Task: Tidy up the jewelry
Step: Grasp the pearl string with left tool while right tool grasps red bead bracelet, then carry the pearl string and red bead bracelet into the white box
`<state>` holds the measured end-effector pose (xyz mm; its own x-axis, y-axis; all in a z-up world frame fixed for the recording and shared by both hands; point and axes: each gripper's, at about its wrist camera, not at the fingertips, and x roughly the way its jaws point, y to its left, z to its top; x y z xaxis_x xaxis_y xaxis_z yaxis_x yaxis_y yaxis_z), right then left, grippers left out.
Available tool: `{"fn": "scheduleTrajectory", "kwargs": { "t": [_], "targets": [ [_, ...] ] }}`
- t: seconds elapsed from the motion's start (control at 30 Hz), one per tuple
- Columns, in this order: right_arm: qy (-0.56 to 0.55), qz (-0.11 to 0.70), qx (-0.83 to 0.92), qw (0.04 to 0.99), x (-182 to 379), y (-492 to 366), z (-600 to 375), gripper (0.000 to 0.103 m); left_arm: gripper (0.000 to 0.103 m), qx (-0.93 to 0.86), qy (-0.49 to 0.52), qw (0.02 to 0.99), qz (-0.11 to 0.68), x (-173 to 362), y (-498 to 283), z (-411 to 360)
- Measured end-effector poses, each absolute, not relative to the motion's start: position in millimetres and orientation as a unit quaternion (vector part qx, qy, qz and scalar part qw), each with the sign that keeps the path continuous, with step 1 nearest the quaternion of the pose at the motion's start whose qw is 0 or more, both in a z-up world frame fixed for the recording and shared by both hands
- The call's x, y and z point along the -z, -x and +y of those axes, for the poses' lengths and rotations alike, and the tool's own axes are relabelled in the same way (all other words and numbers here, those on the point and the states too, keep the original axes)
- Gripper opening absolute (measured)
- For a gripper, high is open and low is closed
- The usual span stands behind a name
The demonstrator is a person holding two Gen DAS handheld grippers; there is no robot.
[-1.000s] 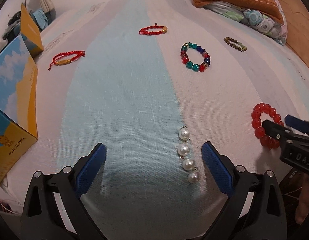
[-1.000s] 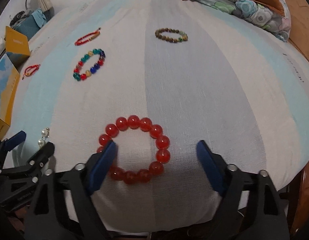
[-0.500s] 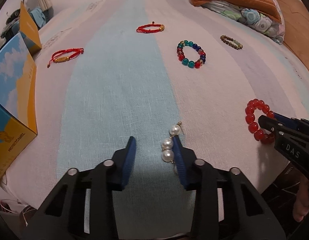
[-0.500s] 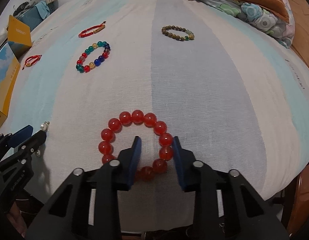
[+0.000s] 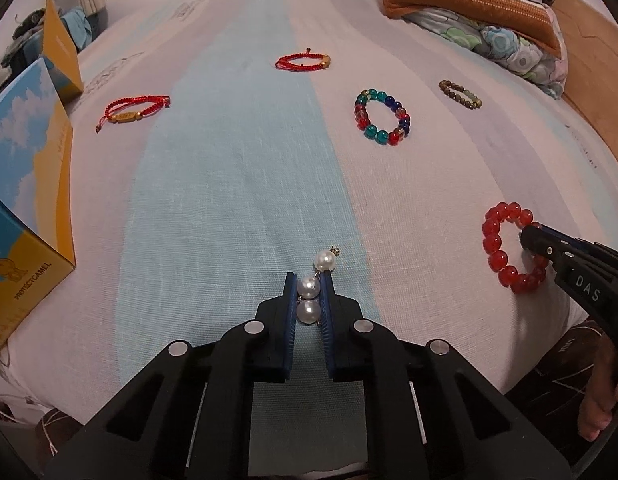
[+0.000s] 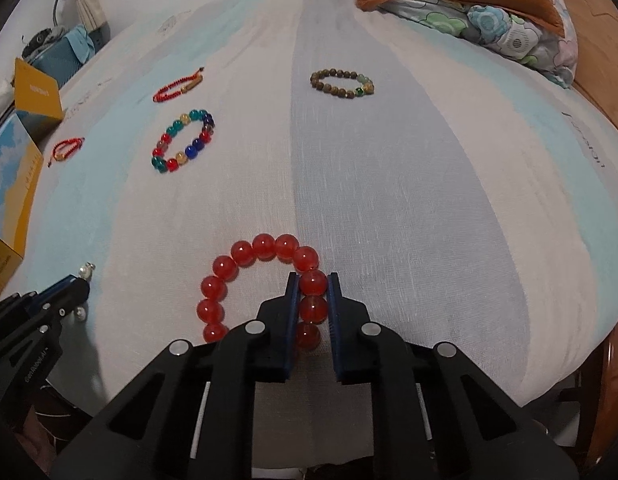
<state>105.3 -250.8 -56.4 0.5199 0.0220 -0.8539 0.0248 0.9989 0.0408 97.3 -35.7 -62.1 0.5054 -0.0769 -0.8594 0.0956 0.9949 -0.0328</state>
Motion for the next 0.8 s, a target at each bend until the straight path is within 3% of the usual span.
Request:
{"fn": "scheduleTrajectory", "kwargs": {
  "t": [0.8],
  "targets": [
    [-0.056,0.439,-0.047,0.895,-2.0,-91.8,-234.1,0.013,0.011,0.034,0.004,0.886,0.463,8.9,-88.2,-17.9]
  ]
}}
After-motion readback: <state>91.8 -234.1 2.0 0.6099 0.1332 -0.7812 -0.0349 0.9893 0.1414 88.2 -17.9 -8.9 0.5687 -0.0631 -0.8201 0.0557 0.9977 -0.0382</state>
